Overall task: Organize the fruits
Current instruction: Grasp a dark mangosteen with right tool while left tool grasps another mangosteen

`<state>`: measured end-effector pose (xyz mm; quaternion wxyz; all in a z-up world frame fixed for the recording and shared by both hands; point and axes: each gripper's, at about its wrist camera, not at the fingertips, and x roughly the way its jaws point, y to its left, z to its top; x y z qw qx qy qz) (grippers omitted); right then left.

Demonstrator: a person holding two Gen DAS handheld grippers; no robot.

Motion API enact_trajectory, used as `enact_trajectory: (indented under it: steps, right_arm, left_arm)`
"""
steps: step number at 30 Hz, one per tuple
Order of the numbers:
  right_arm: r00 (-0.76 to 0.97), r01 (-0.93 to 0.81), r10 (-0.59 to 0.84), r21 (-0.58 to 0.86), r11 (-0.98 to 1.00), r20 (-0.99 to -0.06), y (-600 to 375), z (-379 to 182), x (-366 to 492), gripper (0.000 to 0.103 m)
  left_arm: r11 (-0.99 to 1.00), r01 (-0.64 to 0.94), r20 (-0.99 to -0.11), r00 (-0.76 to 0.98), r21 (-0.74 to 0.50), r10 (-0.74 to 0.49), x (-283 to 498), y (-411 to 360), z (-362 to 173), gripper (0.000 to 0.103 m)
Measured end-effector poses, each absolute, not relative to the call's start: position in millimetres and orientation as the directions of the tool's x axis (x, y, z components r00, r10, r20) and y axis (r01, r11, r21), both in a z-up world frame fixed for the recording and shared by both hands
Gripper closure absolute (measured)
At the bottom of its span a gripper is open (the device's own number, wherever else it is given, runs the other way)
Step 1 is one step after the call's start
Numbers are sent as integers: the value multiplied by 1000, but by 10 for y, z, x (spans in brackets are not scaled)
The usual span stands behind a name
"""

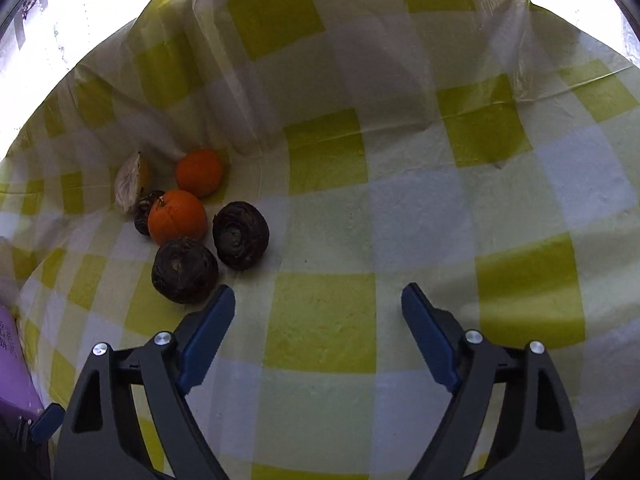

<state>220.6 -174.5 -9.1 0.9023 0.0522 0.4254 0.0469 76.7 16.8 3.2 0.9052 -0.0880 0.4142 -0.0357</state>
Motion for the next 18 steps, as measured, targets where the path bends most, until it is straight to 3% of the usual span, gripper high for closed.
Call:
enact_trajectory:
  steps: [3, 5, 8, 13, 15, 18]
  right_arm:
    - [652, -77, 166, 154, 985, -740, -1623, -53, 2359, 30]
    - [630, -99, 174, 144, 985, -757, -1497, -92, 2481, 41]
    - [603, -93, 148, 115, 989, -784, -1345, -122, 2615, 49]
    - [594, -123, 131, 72, 990, -794, -1192, -118, 2658, 49]
    - [599, -143, 138, 64, 988, -789, -1176, -115, 2612, 68]
    - [624, -110, 177, 139, 984, -761, -1342, -67, 2409, 68]
  left_arm:
    - [981, 1, -745, 650, -195, -149, 769, 166, 21, 11]
    - [980, 1, -749, 645, -198, -152, 778, 168, 15, 11]
    - [979, 3, -747, 646, -202, -156, 770, 170, 15, 12]
    - [982, 2, -751, 643, -190, -147, 762, 162, 19, 11]
    - [982, 2, -753, 642, -189, -146, 775, 162, 14, 11]
    - [982, 1, -754, 641, -188, -145, 783, 162, 12, 11]
